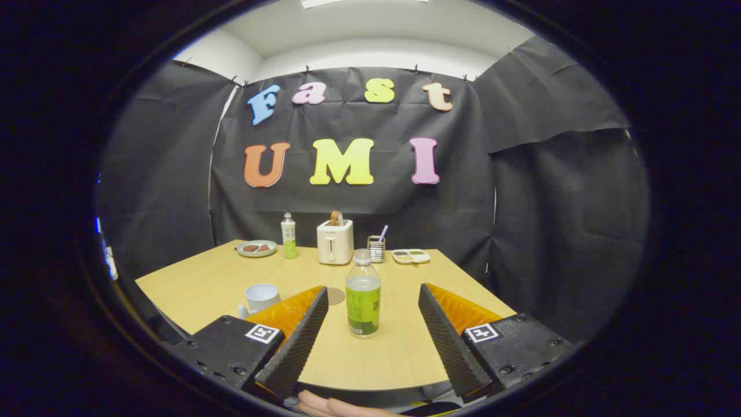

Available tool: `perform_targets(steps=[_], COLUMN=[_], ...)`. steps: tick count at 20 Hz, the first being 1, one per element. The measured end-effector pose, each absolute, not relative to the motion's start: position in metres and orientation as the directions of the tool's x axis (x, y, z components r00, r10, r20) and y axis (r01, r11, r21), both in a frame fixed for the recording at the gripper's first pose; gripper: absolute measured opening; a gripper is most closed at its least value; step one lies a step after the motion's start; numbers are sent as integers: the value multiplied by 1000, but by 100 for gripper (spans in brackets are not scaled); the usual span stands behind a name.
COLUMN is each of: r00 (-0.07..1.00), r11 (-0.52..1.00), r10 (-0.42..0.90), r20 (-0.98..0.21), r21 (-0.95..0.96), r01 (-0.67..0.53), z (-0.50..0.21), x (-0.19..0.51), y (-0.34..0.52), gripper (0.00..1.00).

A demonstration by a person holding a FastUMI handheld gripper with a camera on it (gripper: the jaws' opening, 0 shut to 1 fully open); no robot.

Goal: Take the bottle from table, then pour the juice into the cup, finally place the bottle on the coaster

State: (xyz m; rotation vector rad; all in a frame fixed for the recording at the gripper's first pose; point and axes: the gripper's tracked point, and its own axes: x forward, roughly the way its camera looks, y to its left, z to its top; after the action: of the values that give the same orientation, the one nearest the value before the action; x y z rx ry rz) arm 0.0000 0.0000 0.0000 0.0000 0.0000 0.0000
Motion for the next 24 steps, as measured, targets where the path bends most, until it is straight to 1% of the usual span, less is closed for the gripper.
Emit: perform_targets(steps=[3,6,16,22,24], r00=[1000,999,999,999,999], r11=[1000,999,999,998,999], r10=[1,32,30,48,38], r20=[13,1,-12,-21,-7], r21=[-15,-5,-25,33,32], r01=[-1,-32,-30,-47,-38], z=[3,-2,-10,-21,-21], x=[-2,-1,9,26,34], y=[2,10,12,17,11], gripper=[100,100,100,100,100])
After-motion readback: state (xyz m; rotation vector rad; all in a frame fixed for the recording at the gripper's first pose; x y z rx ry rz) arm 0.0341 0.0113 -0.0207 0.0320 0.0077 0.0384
